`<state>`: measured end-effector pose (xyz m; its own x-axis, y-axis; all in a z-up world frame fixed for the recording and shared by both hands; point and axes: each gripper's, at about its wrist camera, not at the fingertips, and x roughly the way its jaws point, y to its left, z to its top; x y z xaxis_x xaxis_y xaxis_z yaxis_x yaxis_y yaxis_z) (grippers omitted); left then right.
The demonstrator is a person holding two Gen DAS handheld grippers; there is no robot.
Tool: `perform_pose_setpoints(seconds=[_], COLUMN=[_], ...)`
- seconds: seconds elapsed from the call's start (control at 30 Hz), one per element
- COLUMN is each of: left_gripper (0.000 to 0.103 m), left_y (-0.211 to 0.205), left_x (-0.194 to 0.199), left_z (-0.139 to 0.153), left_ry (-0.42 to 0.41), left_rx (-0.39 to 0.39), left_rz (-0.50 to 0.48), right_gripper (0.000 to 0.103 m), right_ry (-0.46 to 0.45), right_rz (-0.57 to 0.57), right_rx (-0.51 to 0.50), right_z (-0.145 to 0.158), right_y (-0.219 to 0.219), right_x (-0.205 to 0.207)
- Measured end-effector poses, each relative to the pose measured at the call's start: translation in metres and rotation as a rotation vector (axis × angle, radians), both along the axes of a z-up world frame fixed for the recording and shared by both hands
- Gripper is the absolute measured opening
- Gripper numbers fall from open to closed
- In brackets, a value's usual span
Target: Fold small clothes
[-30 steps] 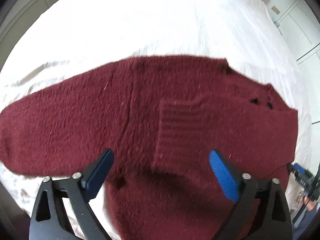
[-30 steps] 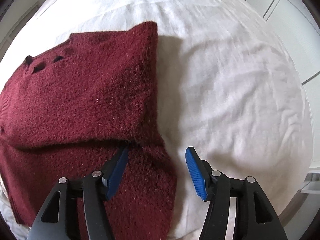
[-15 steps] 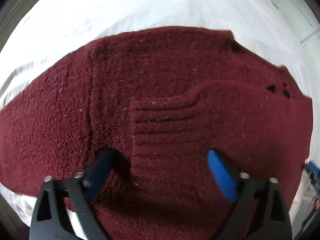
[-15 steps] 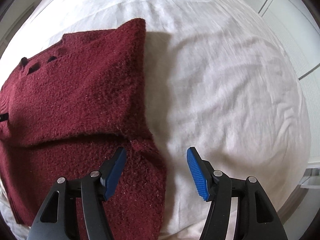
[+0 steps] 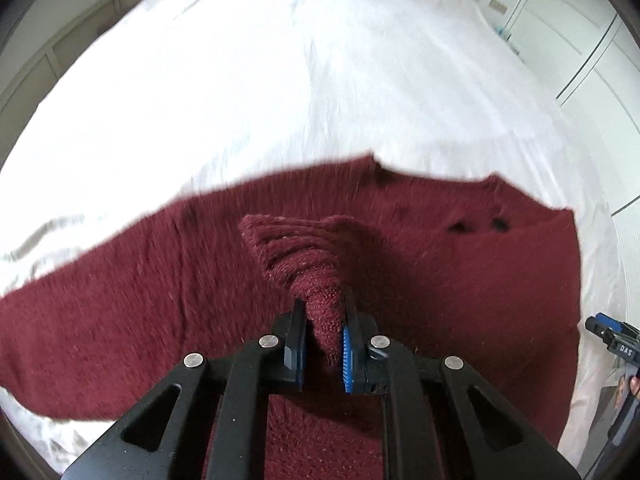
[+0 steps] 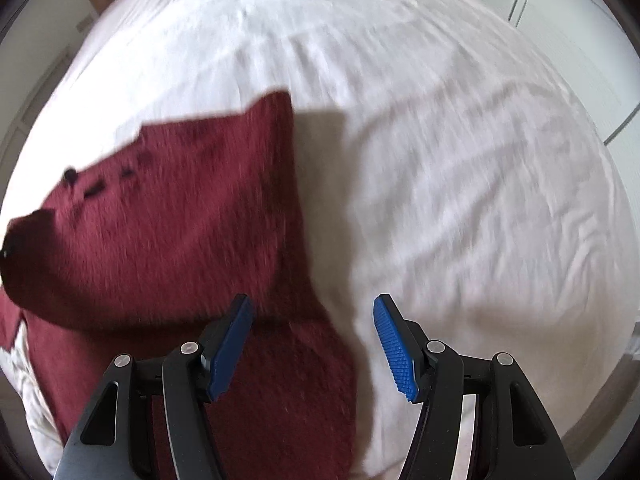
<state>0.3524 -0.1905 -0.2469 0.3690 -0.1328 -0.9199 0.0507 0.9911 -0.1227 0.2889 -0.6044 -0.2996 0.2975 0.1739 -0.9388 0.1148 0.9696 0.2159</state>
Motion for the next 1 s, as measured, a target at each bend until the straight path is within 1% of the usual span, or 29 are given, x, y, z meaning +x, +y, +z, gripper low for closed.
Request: perform_pose_setpoints(seconds=[0.07,0.13,0.17,0.2,0.27,0.3,0.33,0.37,0.4,0.43,0.47,0.5,0.53,0.67,0.77,0.87,0.93,1.0], left_gripper=[0.011,0.011,0.011,0.011,0.011,0.011,0.011,0.011,0.011,0.011,0.012,0.012,0.012,0.012,0.012,0.013,0.014,0.016], left_y=[-0.003,-0.003,-0.002,0.0,0.018,0.019,0.025,0.025,0.025,0.025,0.02,0.016,0.013,0.004,0.0,-0.005,-0.004,-0.004], left_x=[0.004,0.006,0.005,0.007,0.003,0.004,0.0,0.0,0.001,0.0,0.005,0.009,0.01,0.012,0.008,0.011,0.013,0.014], left_z=[0.002,-0.004,-0.008,-0.014,-0.024,-0.033,-0.035,-0.042,-0.047,-0.05,-0.056,-0.061,-0.063,-0.061,-0.053,-0.067,-0.081,-0.088], left_ry=[-0.019,-0.024,-0.02,-0.012,0.017,0.033,0.041,0.05,0.058,0.063,0.066,0.067,0.065,0.045,0.026,0.042,0.068,0.071], left_rx=[0.026,0.052,0.053,0.051,0.041,0.042,0.045,0.051,0.053,0.051,0.049,0.049,0.052,0.062,0.061,0.098,0.09,0.085], left_rz=[-0.006,0.001,0.01,0.021,0.039,0.04,0.038,0.035,0.035,0.038,0.039,0.038,0.036,0.015,-0.005,-0.012,0.009,0.022], right_gripper=[0.065,0.065,0.065,0.065,0.065,0.065,0.065,0.061,0.055,0.034,0.024,0.022,0.019,0.017,0.016,0.016,0.017,0.019], right_ry=[-0.018,-0.012,-0.003,0.006,0.028,0.038,0.045,0.047,0.044,0.04,0.037,0.029,0.016,-0.061,-0.083,-0.063,-0.042,-0.037], right_rz=[-0.003,-0.007,-0.01,-0.014,-0.012,-0.006,0.005,0.017,0.025,0.03,0.027,0.013,-0.004,-0.024,-0.027,-0.018,-0.012,-0.009], right_rx=[-0.002,0.016,0.028,0.037,0.059,0.07,0.085,0.096,0.098,0.094,0.114,0.134,0.121,0.063,0.03,0.009,0.003,0.012], right_z=[0.001,-0.005,-0.007,-0.013,-0.025,-0.027,-0.032,-0.037,-0.042,-0.045,-0.046,-0.046,-0.043,-0.023,-0.015,-0.025,-0.033,-0.038], right_y=[-0.001,0.001,0.006,0.008,0.011,0.015,0.018,0.02,0.021,0.021,0.02,0.018,0.016,0.01,0.007,0.011,0.017,0.02], right_x=[0.017,0.035,0.045,0.05,0.063,0.064,0.067,0.07,0.071,0.072,0.072,0.07,0.068,0.059,0.049,0.047,0.05,0.05])
